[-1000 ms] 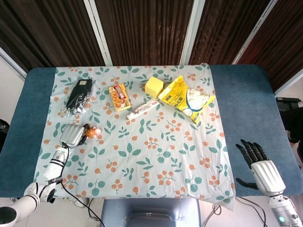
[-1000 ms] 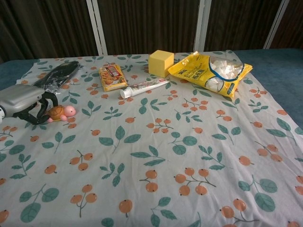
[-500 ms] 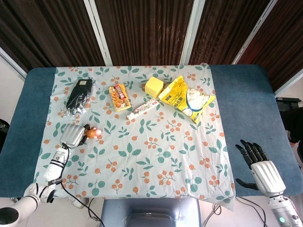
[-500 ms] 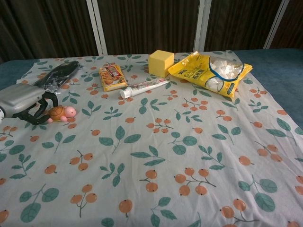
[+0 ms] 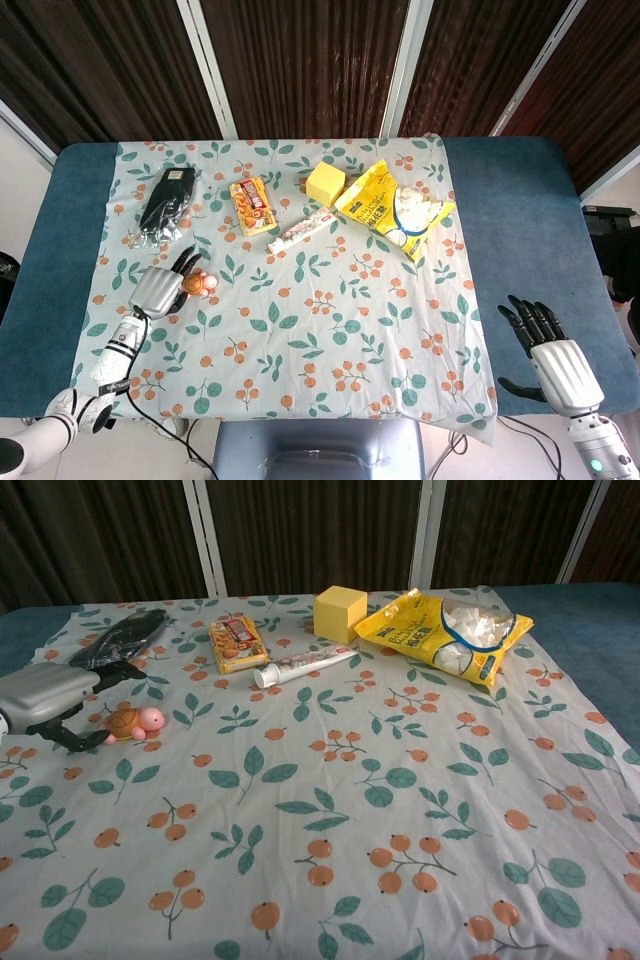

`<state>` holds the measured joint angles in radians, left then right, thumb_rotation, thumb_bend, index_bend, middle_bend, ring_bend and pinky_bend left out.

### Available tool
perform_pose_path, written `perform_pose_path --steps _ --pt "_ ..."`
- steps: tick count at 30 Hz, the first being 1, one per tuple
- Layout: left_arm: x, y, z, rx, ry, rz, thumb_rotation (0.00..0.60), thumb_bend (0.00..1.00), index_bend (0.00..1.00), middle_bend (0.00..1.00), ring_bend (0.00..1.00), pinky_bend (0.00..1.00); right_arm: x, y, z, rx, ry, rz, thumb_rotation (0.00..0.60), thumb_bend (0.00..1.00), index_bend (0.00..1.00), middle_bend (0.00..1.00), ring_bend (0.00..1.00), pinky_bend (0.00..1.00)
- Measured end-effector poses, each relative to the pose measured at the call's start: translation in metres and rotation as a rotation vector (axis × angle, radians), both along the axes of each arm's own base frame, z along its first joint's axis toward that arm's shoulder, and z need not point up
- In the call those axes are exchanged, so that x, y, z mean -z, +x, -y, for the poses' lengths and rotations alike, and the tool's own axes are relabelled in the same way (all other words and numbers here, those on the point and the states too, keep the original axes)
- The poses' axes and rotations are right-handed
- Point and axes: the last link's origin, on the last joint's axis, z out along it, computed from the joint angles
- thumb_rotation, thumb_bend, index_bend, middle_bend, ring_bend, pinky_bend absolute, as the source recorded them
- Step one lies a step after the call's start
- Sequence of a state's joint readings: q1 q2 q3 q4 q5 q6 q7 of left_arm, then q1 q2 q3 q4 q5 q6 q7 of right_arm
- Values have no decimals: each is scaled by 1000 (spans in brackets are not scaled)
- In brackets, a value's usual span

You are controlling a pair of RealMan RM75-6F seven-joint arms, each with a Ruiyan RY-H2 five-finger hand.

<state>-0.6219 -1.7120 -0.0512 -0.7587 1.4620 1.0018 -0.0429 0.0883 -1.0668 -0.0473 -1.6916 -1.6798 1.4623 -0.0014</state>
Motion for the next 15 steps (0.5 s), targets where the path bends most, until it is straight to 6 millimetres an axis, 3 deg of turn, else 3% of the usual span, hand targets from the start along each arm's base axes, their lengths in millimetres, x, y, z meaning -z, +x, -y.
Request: perform_pose_path --steps 9,15 --pt "4 17 12 46 -33 26 600 417 38 112 929 1000 0 0 0 0 6 1 600 128 0 0 0 0" --pt "10 16 9 18 -28 3 600 412 133 193 929 1000 -1 0 -1 1 6 3 600 128 0 0 0 0"
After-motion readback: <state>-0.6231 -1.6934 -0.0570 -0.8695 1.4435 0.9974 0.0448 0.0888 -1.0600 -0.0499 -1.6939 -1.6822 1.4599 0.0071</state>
